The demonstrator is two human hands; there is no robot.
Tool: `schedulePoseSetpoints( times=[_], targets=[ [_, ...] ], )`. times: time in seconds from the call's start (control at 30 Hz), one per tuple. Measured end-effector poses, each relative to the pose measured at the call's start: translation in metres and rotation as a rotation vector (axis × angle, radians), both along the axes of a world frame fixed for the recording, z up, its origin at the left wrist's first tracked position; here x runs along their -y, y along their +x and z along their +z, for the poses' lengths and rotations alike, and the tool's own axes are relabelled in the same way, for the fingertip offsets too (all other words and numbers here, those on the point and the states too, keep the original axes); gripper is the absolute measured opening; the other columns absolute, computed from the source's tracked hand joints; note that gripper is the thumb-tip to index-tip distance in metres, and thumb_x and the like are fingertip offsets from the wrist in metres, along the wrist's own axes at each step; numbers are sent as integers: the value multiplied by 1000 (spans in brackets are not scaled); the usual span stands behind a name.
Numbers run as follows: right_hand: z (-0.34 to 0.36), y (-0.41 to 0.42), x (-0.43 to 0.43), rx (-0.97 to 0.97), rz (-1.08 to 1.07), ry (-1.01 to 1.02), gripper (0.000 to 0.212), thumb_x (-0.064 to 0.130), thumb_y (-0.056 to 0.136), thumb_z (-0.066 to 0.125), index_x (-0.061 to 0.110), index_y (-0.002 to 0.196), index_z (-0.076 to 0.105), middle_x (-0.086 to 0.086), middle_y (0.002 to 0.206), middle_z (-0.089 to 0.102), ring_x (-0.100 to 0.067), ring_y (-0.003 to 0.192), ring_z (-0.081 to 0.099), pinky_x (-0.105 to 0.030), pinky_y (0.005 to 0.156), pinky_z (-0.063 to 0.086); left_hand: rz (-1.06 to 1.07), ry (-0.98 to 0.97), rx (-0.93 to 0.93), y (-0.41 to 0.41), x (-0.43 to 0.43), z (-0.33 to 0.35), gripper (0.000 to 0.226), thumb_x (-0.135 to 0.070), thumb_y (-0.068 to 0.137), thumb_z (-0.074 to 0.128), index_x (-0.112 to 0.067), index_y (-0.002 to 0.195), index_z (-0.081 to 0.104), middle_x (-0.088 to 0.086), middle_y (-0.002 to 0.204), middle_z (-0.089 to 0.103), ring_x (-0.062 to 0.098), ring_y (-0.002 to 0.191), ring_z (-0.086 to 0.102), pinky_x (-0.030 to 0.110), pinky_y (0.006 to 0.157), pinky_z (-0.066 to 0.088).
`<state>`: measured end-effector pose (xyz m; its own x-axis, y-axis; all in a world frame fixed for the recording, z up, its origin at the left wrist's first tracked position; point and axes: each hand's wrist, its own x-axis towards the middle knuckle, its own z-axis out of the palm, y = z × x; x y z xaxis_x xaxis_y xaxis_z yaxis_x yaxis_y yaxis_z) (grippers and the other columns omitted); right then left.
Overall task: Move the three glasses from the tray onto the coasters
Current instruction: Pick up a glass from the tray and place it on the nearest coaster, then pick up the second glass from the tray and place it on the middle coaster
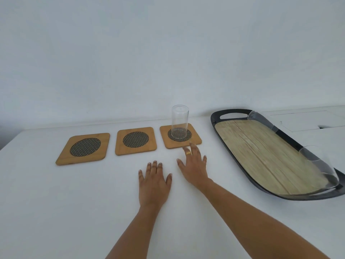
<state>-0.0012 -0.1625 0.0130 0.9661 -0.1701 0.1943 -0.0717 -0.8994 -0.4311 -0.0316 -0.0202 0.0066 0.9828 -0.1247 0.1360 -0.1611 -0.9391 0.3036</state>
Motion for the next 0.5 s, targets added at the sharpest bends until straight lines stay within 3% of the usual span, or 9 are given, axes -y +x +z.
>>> schedulePoseSetpoints(
  times=[0.2, 0.33, 0.5],
  targets=[
    [-16, -20, 22, -202, 59, -71, 59, 50, 96, 31, 21, 147, 23, -3, 160, 10, -18, 148, 3, -50, 118, 0, -24, 18, -27, -9, 2, -7, 59, -47, 97, 25, -18, 148, 19, 1, 159, 18, 16, 148, 9, 42, 120, 6],
    [-16, -17, 23, -225, 89, -93, 61, 51, 96, 31, 19, 147, 23, -5, 160, 11, -19, 148, 3, -46, 119, 2, 14, 42, -79, -7, -11, -8, 58, -46, 98, 25, -19, 149, 18, 1, 159, 15, 18, 148, 7, 46, 119, 6],
    [-2, -31, 42, -142, 35, -296, 59, 47, 97, 29, 14, 146, 25, -8, 160, 9, -22, 148, -3, -50, 118, -1, -26, 49, -109, -12, 7, -5, 57, -47, 97, 26, -22, 148, 19, 0, 159, 14, 18, 148, 6, 52, 118, 7]
  ],
)
